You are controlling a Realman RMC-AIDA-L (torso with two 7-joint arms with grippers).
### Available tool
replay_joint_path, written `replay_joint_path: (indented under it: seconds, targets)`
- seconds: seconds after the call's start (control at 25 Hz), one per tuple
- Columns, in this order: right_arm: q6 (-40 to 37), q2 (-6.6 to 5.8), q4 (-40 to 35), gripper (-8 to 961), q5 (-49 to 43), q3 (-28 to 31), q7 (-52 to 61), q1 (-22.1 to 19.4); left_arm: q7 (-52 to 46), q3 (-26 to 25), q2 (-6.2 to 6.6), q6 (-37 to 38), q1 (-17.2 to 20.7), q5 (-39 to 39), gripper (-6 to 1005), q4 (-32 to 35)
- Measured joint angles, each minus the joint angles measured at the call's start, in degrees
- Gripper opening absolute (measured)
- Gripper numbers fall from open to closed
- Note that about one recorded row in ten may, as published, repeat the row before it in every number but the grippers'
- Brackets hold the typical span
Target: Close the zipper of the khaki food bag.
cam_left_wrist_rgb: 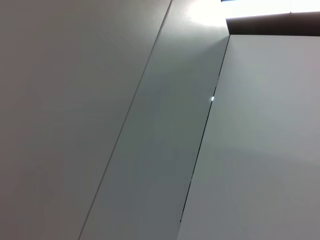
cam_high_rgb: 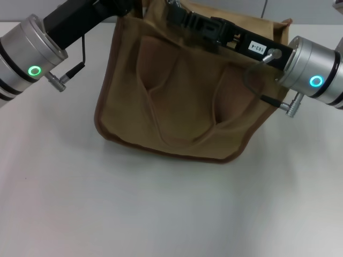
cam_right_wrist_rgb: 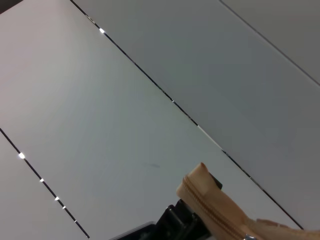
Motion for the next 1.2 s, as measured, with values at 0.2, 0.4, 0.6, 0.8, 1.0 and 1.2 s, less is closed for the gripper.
replay_joint_path:
  seconds: [0.2,0.4,0.6,0.8,1.0,1.2]
  targets:
    - [-0.22,0.0,0.1,14,0.01,0.43,-1.85,-1.99,0.01,-0.25,0.07,-0.02,0.84,-0.19,62,0.0]
    - [-0.22,-0.03,-0.04,27,0.13,1.12,-3.83,-4.85,0.06,-0.3,0.26,-0.06,2.52,-1.34,64,0.35]
    - [-0.24,-0.28,-0.53,40,0.18,1.12,-4.32,-7.76,0.08,-0.31,0.43,-0.3,3.99,-2.46,66,0.47]
    - [-0.89,-0.46,-1.8,53,0.38,1.47,-4.32,-12.13,0.09,-0.32,0.52,-0.57,5.35,-2.84,67,1.13]
    - [-1.84,-0.55,-3.94,67,1.77,2.47,-4.32,-16.74,0.09,-0.34,0.54,-1.05,6.1,-3.02,69,1.23]
    - [-3.65,-0.63,-6.15,80,1.85,3.77,-4.31,-19.52,0.09,0.04,0.45,-1.26,6.75,-3.0,71,1.23]
